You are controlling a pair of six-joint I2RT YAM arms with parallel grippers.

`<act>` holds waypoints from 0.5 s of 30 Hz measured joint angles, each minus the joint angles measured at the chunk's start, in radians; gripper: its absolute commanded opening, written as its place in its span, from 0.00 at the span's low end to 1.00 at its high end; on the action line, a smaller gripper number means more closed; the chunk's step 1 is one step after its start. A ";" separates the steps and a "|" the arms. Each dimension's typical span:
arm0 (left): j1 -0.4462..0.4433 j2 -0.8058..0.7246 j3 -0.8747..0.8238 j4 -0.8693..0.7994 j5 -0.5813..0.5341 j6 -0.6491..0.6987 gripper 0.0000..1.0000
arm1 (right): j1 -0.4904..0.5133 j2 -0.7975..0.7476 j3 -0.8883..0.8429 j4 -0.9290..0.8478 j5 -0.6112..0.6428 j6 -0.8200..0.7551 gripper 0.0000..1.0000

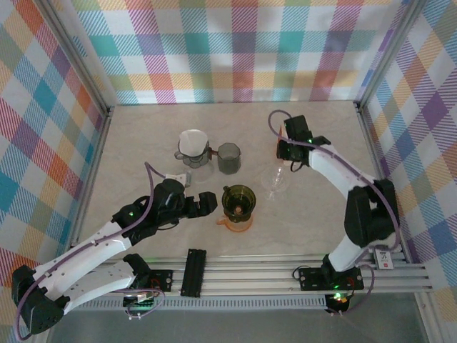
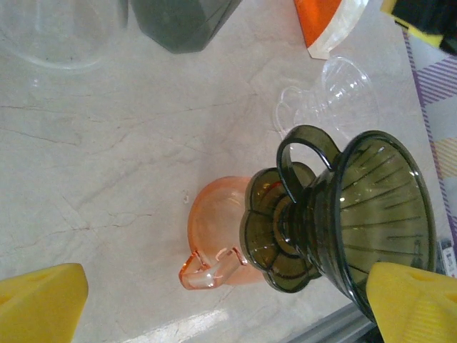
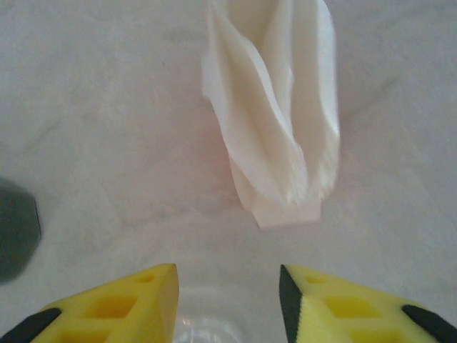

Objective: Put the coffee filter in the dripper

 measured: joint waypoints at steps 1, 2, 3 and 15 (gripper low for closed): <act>0.000 0.004 -0.002 0.001 -0.001 0.000 1.00 | 0.000 0.032 0.031 0.004 0.003 -0.005 0.40; 0.000 0.010 -0.002 0.003 -0.005 0.000 1.00 | 0.000 0.062 0.059 0.005 0.009 -0.009 0.38; 0.000 0.017 -0.002 0.005 -0.007 0.000 1.00 | 0.000 0.085 0.081 0.004 0.015 -0.010 0.38; 0.000 0.059 -0.007 0.027 -0.007 0.000 1.00 | -0.007 0.223 0.230 -0.018 0.054 -0.038 0.31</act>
